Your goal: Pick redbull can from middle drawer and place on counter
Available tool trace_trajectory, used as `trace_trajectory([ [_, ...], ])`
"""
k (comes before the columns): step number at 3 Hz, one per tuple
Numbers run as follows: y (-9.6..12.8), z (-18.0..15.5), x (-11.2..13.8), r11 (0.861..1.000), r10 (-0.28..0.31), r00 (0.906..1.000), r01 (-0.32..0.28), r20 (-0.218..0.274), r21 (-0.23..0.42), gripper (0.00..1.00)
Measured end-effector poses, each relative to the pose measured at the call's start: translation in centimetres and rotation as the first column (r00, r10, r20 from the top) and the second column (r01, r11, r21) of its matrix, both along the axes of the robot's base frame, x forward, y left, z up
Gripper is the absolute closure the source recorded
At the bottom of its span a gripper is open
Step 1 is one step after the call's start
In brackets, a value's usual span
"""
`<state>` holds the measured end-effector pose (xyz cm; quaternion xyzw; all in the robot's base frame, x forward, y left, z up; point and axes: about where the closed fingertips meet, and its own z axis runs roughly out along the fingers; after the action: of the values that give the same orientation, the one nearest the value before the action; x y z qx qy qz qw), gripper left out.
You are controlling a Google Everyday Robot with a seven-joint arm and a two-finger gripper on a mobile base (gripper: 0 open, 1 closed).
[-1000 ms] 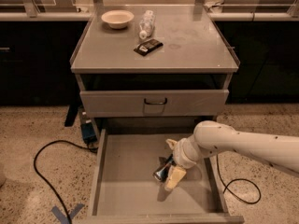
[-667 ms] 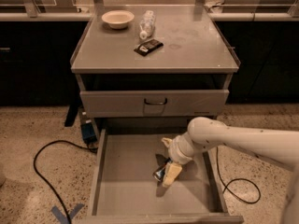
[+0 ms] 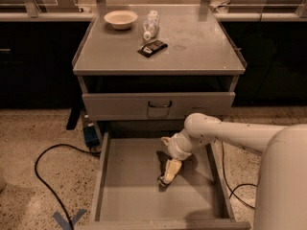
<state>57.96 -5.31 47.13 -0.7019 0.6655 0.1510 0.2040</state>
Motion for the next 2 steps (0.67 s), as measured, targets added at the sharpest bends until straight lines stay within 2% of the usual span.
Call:
trace_trajectory([
  [2, -1.7, -3.0, 1.2, 0.999, -0.028, 0.9996, 0.028, 0.010, -0.025, 0.00],
])
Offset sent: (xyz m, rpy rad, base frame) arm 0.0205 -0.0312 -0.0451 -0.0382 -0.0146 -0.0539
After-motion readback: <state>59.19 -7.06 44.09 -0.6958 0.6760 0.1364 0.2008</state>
